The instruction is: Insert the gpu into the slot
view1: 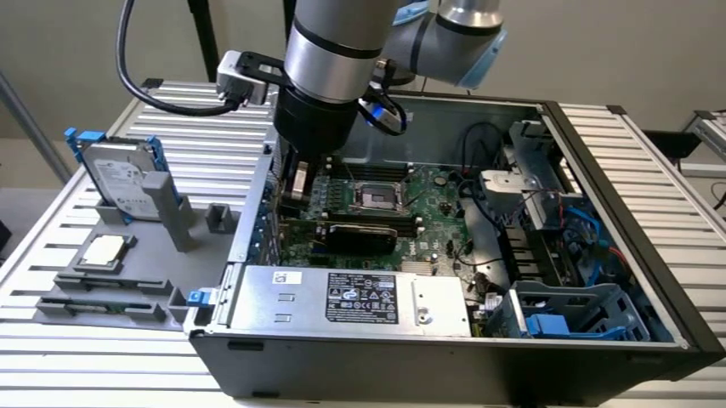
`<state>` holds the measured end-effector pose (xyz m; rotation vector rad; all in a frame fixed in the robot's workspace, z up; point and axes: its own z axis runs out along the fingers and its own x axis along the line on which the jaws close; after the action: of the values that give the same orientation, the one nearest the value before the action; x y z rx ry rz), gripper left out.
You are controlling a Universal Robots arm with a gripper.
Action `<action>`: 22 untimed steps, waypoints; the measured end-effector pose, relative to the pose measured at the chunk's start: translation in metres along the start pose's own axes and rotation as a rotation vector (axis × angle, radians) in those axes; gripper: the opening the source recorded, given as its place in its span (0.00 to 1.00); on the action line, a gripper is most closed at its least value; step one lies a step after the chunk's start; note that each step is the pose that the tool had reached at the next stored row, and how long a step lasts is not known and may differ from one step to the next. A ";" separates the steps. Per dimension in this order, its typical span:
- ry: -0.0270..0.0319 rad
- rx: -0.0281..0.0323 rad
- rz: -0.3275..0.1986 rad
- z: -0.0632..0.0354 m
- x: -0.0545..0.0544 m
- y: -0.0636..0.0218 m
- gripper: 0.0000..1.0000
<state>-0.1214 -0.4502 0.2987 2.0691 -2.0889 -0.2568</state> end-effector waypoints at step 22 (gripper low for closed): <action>-0.0024 -0.0004 0.036 0.0060 -0.008 0.0021 0.11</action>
<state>-0.1248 -0.4425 0.2933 2.0296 -2.1252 -0.2544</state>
